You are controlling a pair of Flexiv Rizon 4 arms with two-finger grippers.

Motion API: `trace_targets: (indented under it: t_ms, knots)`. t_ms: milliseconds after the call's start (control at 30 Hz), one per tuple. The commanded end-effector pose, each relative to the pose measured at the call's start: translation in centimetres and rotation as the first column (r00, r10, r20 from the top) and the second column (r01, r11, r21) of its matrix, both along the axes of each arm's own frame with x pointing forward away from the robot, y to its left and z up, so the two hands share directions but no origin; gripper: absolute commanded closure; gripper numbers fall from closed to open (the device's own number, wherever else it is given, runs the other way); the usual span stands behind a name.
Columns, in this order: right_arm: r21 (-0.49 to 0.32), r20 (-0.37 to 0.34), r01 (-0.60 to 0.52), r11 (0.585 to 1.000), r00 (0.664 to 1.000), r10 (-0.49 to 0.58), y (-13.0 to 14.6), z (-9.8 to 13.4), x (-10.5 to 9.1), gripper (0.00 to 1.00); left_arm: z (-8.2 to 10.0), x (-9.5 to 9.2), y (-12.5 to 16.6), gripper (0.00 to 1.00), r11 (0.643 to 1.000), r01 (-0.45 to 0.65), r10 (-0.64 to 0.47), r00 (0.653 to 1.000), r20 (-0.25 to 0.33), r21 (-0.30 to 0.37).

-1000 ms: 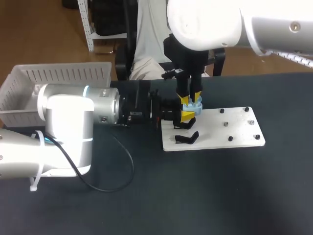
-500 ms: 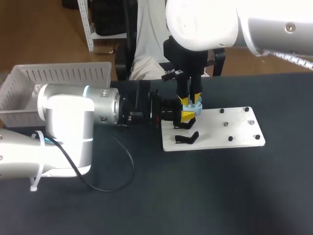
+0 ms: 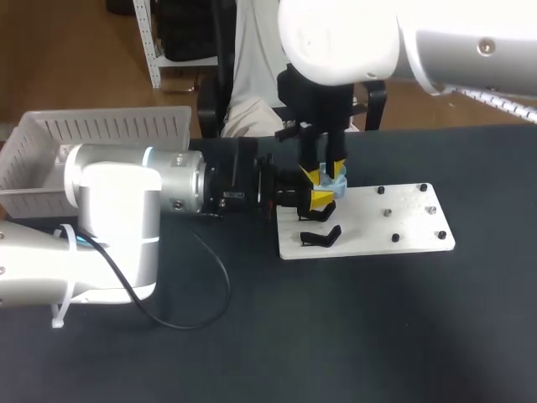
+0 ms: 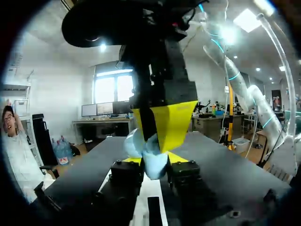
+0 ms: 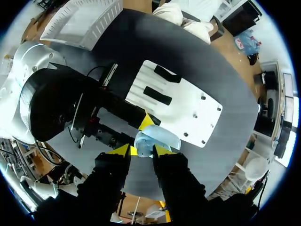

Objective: Pick up each earbud case from the left stands, insert the matching earbuds, close the lid, and place the case in the box.

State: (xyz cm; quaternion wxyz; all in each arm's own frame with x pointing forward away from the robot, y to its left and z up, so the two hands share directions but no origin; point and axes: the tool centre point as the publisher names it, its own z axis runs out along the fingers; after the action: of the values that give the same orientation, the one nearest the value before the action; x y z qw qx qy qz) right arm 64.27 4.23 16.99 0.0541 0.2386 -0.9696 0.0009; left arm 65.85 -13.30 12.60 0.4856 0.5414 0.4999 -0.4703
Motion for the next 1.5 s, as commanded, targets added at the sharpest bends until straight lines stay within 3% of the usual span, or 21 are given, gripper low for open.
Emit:
trace_targets:
  t_ms: [33,333,467,667,867,1067,1500]
  knots:
    - [0.012,0.007,-0.003,1.0,1.0,0.003,-0.1,0.3,-0.1,0.07,0.0,-0.2,0.0,1.0,1.0,-0.008,0.008,1.0,0.004,-0.003]
    - [0.106,0.042,0.0,0.994,0.999,-0.004,-0.2,2.8,-0.6,0.0,0.0,-0.2,0.0,1.0,1.0,-0.008,0.008,1.0,0.004,-0.003]
    - [0.197,0.034,0.091,0.976,0.994,-0.1,-1.6,3.6,1.2,0.0,0.0,-0.2,0.0,1.0,1.0,-0.008,0.008,1.0,0.004,-0.003]
    - [0.279,-0.005,0.239,0.93,0.969,-0.247,-3.6,3.0,3.9,0.0,0.0,-0.2,0.0,1.0,1.0,-0.008,0.008,1.0,0.004,-0.003]
    - [0.295,-0.036,0.306,0.905,0.95,-0.31,-4.8,2.4,5.8,0.0,0.0,-0.2,0.0,1.0,1.0,-0.008,0.008,1.0,0.004,-0.003]
    - [0.289,-0.068,0.336,0.896,0.941,-0.331,-5.3,1.3,6.5,0.0,0.0,-0.2,0.0,1.0,1.0,-0.008,0.008,1.0,0.004,-0.003]
    - [0.269,-0.142,0.356,0.895,0.934,-0.329,-5.1,-1.5,5.8,0.0,0.0,-0.2,0.0,1.0,1.0,-0.008,0.008,1.0,0.004,-0.003]
